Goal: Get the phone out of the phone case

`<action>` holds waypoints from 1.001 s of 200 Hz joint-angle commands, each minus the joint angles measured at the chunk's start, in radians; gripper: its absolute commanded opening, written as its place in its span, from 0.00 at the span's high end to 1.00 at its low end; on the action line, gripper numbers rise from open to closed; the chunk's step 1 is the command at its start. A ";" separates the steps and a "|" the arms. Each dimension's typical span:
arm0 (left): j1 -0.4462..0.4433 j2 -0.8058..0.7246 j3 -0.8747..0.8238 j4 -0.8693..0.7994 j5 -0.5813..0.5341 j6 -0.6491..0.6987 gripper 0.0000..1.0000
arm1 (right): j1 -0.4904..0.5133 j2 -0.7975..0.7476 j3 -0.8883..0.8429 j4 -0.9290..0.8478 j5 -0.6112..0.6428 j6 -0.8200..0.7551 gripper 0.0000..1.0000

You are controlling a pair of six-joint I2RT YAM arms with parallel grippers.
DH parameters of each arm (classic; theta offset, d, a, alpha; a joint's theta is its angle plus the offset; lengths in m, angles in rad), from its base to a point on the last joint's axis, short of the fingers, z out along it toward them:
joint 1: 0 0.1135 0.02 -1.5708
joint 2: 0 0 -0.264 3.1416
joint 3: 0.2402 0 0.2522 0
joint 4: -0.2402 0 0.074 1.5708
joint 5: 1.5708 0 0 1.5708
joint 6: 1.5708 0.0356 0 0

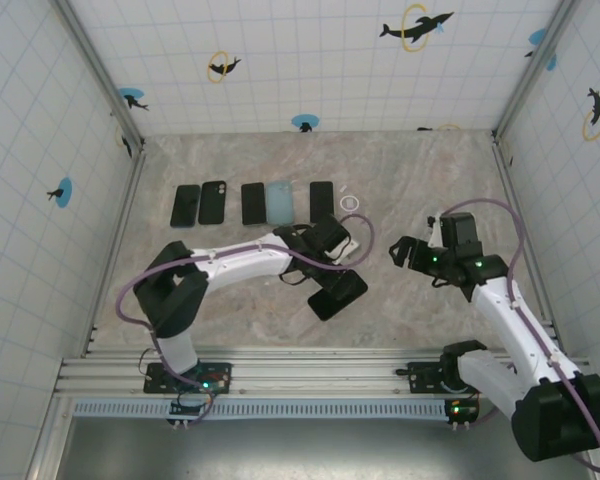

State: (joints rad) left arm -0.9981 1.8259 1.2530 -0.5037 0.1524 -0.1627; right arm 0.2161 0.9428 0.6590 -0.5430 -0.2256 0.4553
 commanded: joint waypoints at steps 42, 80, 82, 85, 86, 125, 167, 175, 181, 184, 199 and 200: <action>-0.056 0.106 0.060 -0.082 -0.092 -0.026 0.02 | -0.070 -0.047 -0.051 -0.017 -0.061 -0.030 0.01; -0.079 0.148 0.094 -0.108 -0.127 -0.023 0.03 | -0.100 -0.046 -0.061 -0.019 -0.082 -0.043 0.01; -0.079 0.148 0.094 -0.107 -0.128 -0.023 0.02 | -0.101 -0.047 -0.062 -0.020 -0.084 -0.043 0.01; -0.080 0.151 0.093 -0.107 -0.127 -0.024 0.03 | -0.103 -0.046 -0.062 -0.019 -0.084 -0.044 0.01; -0.081 0.151 0.093 -0.107 -0.128 -0.024 0.03 | -0.104 -0.046 -0.062 -0.020 -0.085 -0.044 0.01; -0.096 0.186 0.101 -0.138 -0.173 -0.021 0.06 | -0.125 -0.054 -0.077 -0.015 -0.119 -0.045 0.01; -0.097 0.217 0.101 -0.142 -0.153 -0.023 0.16 | -0.131 -0.066 -0.097 -0.012 -0.198 -0.029 0.01; -0.097 0.222 0.097 -0.144 -0.152 -0.024 0.19 | -0.132 -0.068 -0.100 -0.011 -0.210 -0.025 0.01; -0.099 0.226 0.096 -0.148 -0.152 -0.027 0.20 | -0.132 -0.070 -0.103 -0.007 -0.219 -0.021 0.01; -0.099 0.229 0.094 -0.149 -0.152 -0.027 0.21 | -0.132 -0.070 -0.105 -0.006 -0.222 -0.018 0.01; -0.099 0.232 0.086 -0.156 -0.157 -0.033 0.27 | -0.133 -0.070 -0.116 0.004 -0.234 -0.007 0.01; -0.099 0.232 0.086 -0.157 -0.157 -0.034 0.28 | -0.133 -0.070 -0.116 0.005 -0.234 -0.006 0.01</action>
State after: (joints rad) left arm -1.0924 2.0026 1.3552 -0.5987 -0.0082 -0.1848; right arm 0.0902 0.8886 0.5728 -0.5503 -0.4046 0.4316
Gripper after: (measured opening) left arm 0.769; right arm 0.991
